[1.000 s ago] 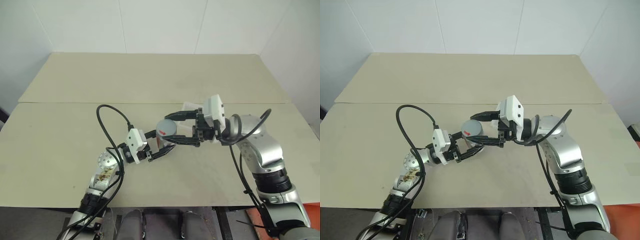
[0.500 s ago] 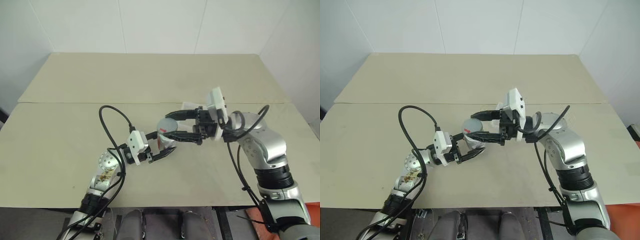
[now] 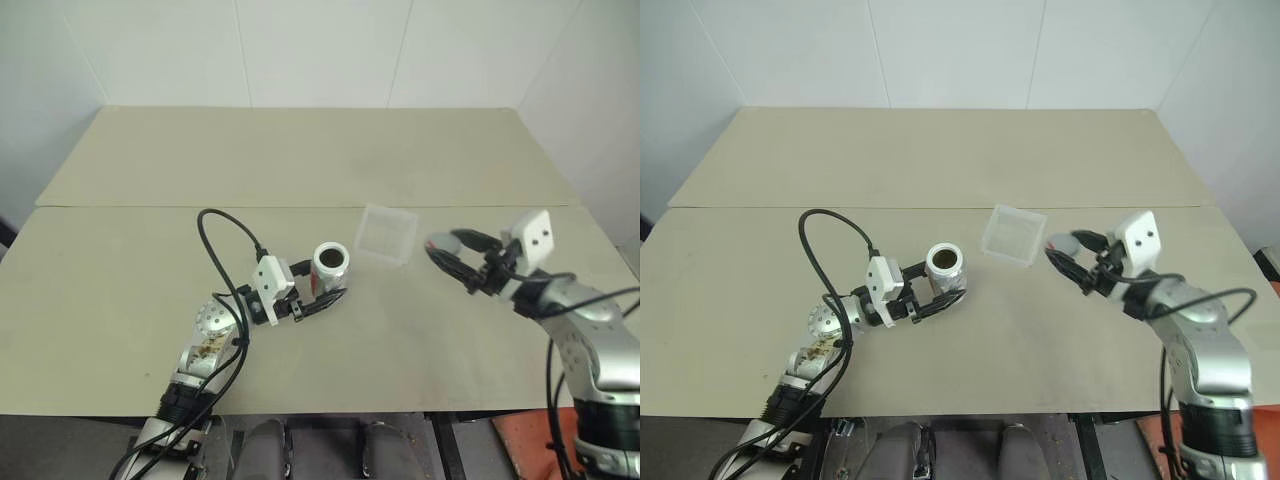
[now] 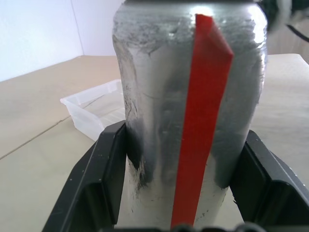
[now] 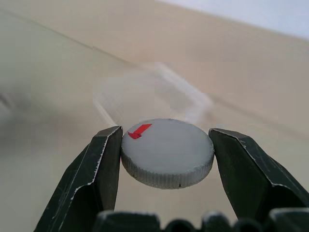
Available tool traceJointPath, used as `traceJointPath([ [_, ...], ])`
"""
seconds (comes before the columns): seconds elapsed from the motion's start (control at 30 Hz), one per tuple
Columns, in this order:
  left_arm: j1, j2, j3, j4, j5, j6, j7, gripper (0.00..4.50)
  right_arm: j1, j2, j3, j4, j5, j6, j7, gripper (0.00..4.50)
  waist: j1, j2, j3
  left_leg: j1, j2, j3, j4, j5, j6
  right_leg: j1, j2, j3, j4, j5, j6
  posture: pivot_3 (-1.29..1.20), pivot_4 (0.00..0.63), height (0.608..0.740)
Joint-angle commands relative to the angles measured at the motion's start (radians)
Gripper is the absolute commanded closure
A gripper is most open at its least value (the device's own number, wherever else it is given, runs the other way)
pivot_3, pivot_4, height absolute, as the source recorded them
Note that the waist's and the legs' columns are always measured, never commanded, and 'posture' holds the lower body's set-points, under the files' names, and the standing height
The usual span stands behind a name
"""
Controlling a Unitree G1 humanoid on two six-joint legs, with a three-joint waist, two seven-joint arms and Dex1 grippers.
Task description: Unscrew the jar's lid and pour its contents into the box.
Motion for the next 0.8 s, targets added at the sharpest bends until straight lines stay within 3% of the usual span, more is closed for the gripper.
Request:
traceJointPath([
  [0.03, -0.045, -0.010, 0.005, 0.043, 0.034, -0.040, 0.022, 1.74, 0.044, 0.000, -0.020, -0.036, -0.031, 0.037, -0.065, 1.28, -0.002, 0.000, 0.000, 0.000, 0.000, 0.000, 0.000, 0.000, 0.000, 0.000, 0.000, 0.000, 0.000, 0.000, 0.000, 0.00, 0.150, 0.740],
  [0.2, -0.070, -0.033, 0.000, 0.085, 0.064, -0.062, 0.051, 1.74, 0.084, 0.021, 0.025, -0.026, -0.084, 0.047, -0.121, 1.28, -0.002, 0.000, 0.000, 0.000, 0.000, 0.000, 0.000, 0.000, 0.000, 0.000, 0.000, 0.000, 0.000, 0.000, 0.000, 0.00, 0.150, 0.740],
  [0.3, -0.073, -0.045, 0.001, 0.086, 0.085, -0.062, 0.080, 1.74, 0.082, 0.018, 0.010, -0.014, -0.036, 0.105, -0.097, 1.28, 0.000, 0.000, 0.000, 0.000, 0.000, 0.000, 0.000, 0.000, 0.000, 0.000, 0.000, 0.001, 0.000, 0.000, 0.000, 0.00, 0.150, 0.740],
  [0.4, -0.070, -0.055, 0.001, 0.079, 0.091, -0.059, 0.098, 1.74, 0.082, -0.010, 0.004, -0.015, -0.006, 0.132, -0.048, 0.66, 0.000, 0.000, 0.000, 0.000, 0.000, 0.000, 0.000, 0.000, 0.000, 0.000, 0.000, 0.000, 0.000, 0.000, 0.000, 0.00, 0.150, 0.740],
  [0.47, -0.063, -0.061, 0.002, 0.069, 0.095, -0.056, 0.111, 1.74, 0.092, -0.035, 0.015, -0.030, -0.027, 0.122, -0.038, 0.02, 0.000, 0.000, 0.000, 0.000, 0.000, 0.000, 0.000, 0.000, 0.000, 0.000, 0.000, 0.000, 0.000, 0.000, 0.000, 0.00, 0.150, 0.740],
  [0.67, -0.057, -0.058, 0.013, 0.062, 0.111, -0.052, 0.147, 1.74, 0.111, -0.114, -0.003, -0.094, -0.072, 0.038, -0.012, 0.02, 0.000, 0.000, 0.000, 0.000, 0.000, -0.001, 0.000, 0.000, 0.000, 0.000, 0.000, 0.000, 0.000, 0.000, 0.000, 0.00, 0.150, 0.740],
  [0.8, -0.123, -0.056, 0.028, 0.116, 0.139, -0.044, 0.202, 1.74, 0.068, -0.129, -0.051, -0.137, -0.006, -0.008, 0.054, 0.02, 0.000, 0.000, 0.000, 0.000, 0.000, -0.001, 0.000, 0.000, 0.000, 0.000, 0.000, 0.000, 0.000, 0.000, 0.000, 0.00, 0.150, 0.740],
])
